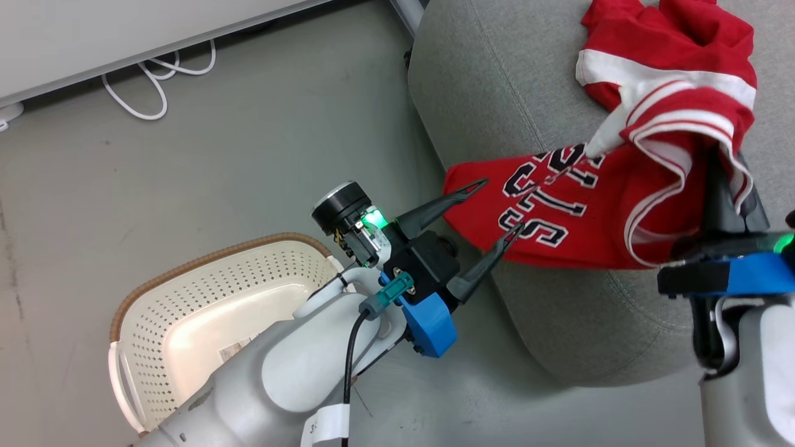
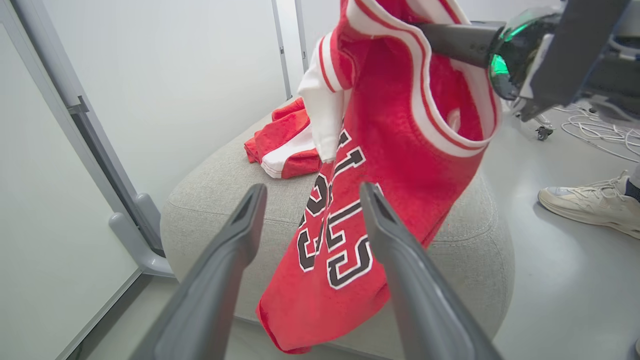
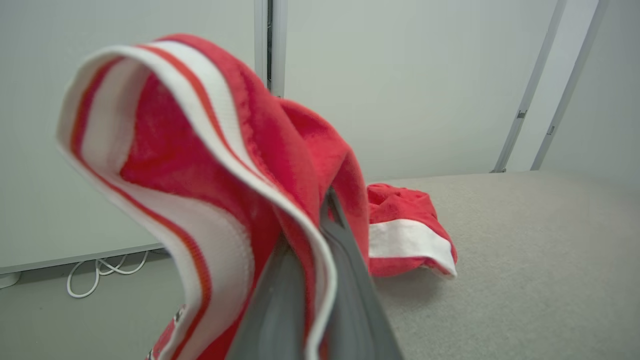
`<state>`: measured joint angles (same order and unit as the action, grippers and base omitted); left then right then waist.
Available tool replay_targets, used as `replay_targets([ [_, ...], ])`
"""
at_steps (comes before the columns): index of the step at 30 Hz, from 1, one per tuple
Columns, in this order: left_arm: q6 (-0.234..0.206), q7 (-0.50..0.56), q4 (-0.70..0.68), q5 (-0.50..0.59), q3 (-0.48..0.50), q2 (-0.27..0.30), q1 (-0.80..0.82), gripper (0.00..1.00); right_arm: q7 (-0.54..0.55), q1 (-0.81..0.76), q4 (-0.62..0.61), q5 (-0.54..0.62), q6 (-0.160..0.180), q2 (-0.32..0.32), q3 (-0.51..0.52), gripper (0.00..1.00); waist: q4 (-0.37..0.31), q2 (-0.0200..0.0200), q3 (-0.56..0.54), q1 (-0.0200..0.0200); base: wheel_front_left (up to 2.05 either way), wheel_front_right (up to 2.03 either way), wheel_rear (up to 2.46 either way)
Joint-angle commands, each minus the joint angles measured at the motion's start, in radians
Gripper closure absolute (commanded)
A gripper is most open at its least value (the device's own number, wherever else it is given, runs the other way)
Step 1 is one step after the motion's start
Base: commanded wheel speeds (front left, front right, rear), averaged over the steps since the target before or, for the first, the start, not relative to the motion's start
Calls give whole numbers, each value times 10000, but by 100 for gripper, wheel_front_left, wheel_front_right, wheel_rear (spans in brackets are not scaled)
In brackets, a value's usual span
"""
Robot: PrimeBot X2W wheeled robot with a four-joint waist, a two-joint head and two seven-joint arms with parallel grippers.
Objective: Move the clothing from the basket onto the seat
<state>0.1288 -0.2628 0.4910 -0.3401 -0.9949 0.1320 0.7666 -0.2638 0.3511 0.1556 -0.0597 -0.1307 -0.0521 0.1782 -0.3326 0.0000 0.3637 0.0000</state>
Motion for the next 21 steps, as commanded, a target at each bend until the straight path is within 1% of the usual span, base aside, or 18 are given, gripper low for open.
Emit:
replay_targets([
  [1, -32, -29, -47, 81, 71, 87, 177, 0, -11, 453, -152, -71, -1, 16, -40, 100, 28, 0, 131, 0, 0, 0, 0],
  [6, -102, -20, -179, 184, 252, 225, 538, 0, -11, 1864, -352, -126, -1, -6, 98, 100, 56, 0, 782, 0, 0, 0, 0],
  [11, -137, 91, -349, 370, 334, 509, 1114, 0, -10, 3818, -543, -36, -1, -379, 428, 100, 93, 0, 1808, 0, 0, 0, 0],
  [16, -161, 332, -749, 553, 402, 844, 1696, 0, -10, 5742, -923, -50, 1, -1278, 1327, 100, 172, 0, 3054, 0, 0, 0, 0],
  [18, -177, 432, -918, 637, 439, 1022, 1897, 0, -10, 6444, -976, -101, 1, -1837, 1841, 100, 185, 0, 3513, 0, 0, 0, 0],
  [21, -205, 532, -1240, 759, 480, 1228, 2140, 0, -10, 7229, -753, -228, 1, -2870, 2663, 100, 204, 0, 4065, 0, 0, 0, 0],
])
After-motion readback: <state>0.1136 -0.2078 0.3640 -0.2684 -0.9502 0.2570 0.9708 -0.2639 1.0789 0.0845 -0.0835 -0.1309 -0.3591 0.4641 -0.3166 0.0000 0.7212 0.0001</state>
